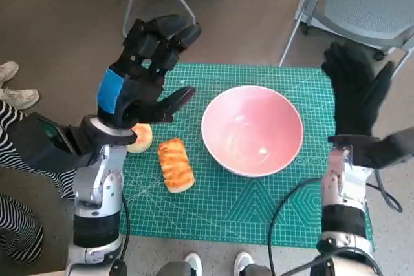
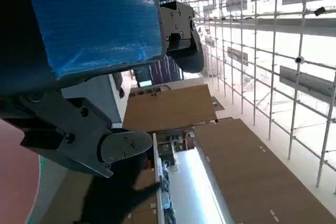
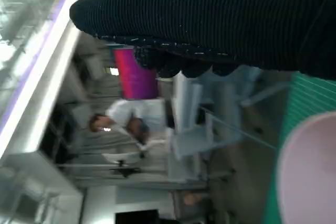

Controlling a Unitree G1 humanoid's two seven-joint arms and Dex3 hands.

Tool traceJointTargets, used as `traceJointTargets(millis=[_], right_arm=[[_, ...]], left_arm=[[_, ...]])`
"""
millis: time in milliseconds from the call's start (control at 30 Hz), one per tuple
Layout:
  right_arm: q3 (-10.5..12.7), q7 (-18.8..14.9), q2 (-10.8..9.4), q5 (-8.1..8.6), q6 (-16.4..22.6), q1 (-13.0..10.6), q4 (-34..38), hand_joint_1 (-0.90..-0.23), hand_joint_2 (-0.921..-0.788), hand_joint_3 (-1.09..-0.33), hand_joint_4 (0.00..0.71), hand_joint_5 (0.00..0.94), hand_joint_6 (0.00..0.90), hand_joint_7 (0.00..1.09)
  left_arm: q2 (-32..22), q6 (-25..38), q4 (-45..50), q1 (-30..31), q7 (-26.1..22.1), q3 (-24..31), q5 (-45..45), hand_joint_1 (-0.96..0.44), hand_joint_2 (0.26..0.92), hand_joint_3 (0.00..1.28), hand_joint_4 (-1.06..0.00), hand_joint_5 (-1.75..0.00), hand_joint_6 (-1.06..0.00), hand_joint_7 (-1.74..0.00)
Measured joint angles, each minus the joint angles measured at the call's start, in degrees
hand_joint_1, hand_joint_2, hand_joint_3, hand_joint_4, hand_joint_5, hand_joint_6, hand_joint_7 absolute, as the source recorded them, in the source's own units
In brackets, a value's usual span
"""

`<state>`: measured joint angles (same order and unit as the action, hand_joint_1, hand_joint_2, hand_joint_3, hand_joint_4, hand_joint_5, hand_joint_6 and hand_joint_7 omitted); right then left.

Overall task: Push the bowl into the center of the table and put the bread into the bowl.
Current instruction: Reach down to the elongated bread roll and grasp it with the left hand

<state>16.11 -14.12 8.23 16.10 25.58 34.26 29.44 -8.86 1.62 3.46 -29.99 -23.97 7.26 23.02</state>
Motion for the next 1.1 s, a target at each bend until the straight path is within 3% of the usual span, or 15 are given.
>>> traceJointTargets(millis=[267, 500, 767, 900, 1100], right_arm=[[-4.39, -0.44, 0.18, -0.14, -5.33, -5.38, -19.07, -0.681, -0.921, -0.672, 0.19, 0.014, 0.09, 0.53], [-7.3, -1.06, 0.95, -0.21, -9.94, -7.45, -30.05, -0.689, -0.921, -0.658, 0.192, 0.013, 0.111, 0.55], [-7.56, -1.76, 2.75, -0.2, -11.93, -7.74, -33.91, -0.709, -0.921, -0.637, 0.219, 0.022, 0.125, 0.55], [-7.54, -1.72, 2.91, -0.23, -12.45, -8.02, -34.33, -0.721, -0.921, -0.634, 0.222, 0.021, 0.127, 0.55], [-7.55, -1.33, 2.77, -0.45, -12.81, -8.2, -34.37, -0.729, -0.921, -0.632, 0.224, 0.02, 0.13, 0.55]], left_arm=[[-0.61, 0.0, 0.52, -0.09, -0.55, -0.23, -0.25, -0.12, 0.752, 0.55, -0.01, -0.57, 0.0, -0.92], [-3.93, -0.08, 1.39, -0.89, -2.87, -0.28, -0.88, -0.15, 0.727, 0.55, 0.0, -0.57, 0.0, -0.93], [-17.98, -10.51, -3.42, -5.65, -14.81, -0.77, -9.09, -0.19, 0.606, 0.46, -0.04, -0.56, 0.0, -0.93], [-24.37, -15.4, -5.99, -8.27, -20.8, -1.18, -11.09, -0.19, 0.616, 0.36, -0.06, -0.46, -0.03, -0.87], [-30.06, -17.61, -7.89, -10.49, -29.57, -3.18, -11.16, -0.01, 0.627, 0.3, -0.12, -0.25, -0.1, -0.7]])
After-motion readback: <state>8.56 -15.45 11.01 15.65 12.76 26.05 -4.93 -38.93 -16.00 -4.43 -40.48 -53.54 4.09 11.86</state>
